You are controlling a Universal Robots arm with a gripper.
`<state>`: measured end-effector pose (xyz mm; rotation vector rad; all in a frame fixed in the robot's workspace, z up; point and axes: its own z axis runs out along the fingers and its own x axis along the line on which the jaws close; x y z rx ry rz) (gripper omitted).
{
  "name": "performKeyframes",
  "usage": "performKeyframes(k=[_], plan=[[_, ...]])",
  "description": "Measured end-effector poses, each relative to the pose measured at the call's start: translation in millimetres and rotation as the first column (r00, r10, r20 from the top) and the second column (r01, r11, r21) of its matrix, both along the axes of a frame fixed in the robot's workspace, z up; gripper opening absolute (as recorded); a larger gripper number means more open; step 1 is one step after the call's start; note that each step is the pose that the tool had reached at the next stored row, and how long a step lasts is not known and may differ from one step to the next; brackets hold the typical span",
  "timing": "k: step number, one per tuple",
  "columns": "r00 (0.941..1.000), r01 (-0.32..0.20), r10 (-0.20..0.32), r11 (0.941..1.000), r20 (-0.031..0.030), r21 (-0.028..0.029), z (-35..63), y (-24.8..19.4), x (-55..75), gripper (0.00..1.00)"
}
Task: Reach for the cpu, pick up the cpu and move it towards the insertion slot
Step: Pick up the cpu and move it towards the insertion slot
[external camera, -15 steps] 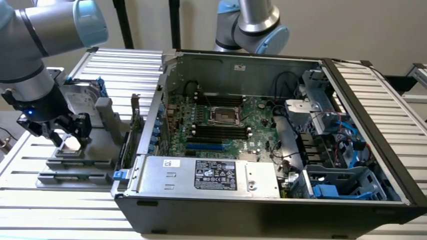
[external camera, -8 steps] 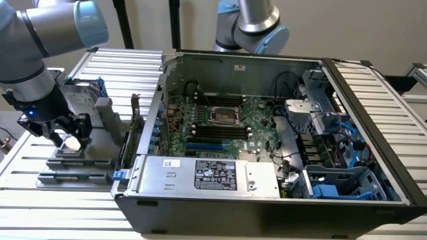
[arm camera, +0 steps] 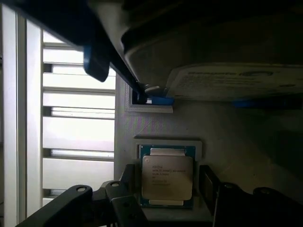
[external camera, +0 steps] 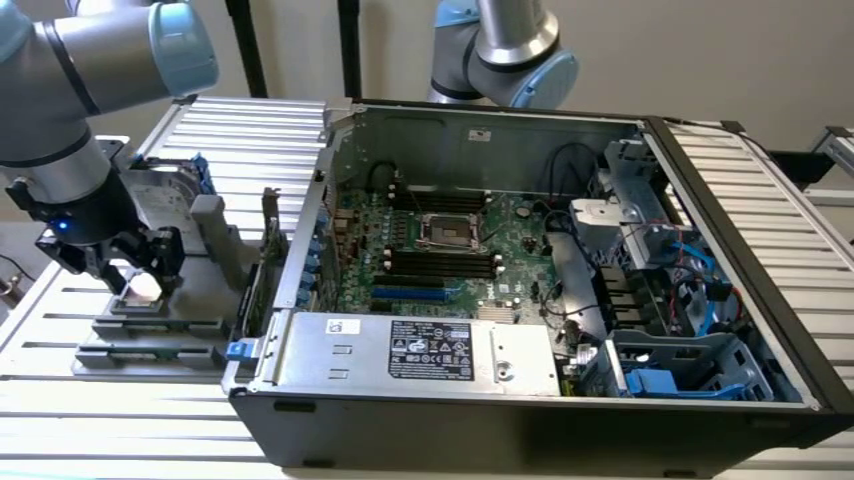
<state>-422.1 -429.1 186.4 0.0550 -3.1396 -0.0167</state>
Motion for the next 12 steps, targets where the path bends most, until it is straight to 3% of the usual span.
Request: performKeyframes(k=[5, 7, 8, 12], plan=[[1.0, 0.0, 0.0, 1.0, 0.0, -0.0004, -0.2, 0.1, 0.1, 0.65], [1.0, 0.0, 0.0, 1.0, -0.0001, -0.0004, -0.3, 0.1, 0.2, 0.64], [1.0, 0.0, 0.0, 1.0, 0.0, -0.0004, -0.4, 0.2, 0.2, 0.56], [1.0, 0.0, 0.0, 1.0, 0.0001, -0.0005, -0.6, 0.1, 0.5, 0.56]])
